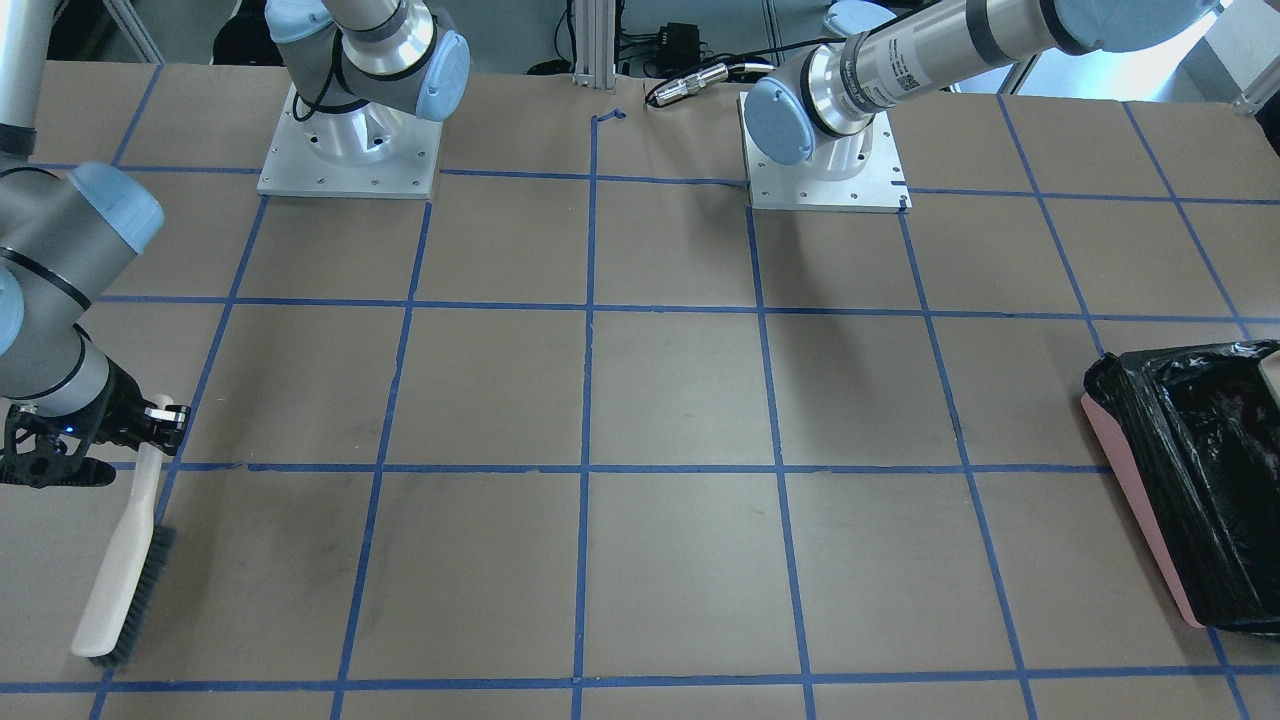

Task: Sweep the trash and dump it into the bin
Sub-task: 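Lower the brush to the table with the right gripper while the left holds the dustpan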

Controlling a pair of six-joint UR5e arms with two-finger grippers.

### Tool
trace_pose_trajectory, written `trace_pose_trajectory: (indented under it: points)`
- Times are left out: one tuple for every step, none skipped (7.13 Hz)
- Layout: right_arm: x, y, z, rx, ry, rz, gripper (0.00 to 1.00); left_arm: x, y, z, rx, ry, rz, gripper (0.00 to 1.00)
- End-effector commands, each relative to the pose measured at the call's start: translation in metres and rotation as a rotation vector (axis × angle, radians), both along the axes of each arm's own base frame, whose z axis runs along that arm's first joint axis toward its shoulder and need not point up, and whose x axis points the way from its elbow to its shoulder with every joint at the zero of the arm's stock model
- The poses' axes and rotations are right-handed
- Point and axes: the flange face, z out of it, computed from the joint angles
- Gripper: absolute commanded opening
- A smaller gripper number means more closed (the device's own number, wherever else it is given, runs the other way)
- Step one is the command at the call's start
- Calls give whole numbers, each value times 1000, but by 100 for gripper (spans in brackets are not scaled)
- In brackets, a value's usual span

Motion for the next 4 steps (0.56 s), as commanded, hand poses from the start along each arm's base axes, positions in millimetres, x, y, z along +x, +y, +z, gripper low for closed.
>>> trace_pose_trajectory:
  points:
    - [0,-2,2,-17,7,1,32,-31,-28,11,-52,-69,-49,0]
    - [0,-2,3,-18,7,1,34,-44,-37,11,-38,-92,-61,0]
    - [-1,-3,4,-20,9,4,37,-67,-51,6,-23,-94,-117,0]
    - [-1,-4,4,-21,9,4,40,-75,-51,-4,2,-109,-155,0]
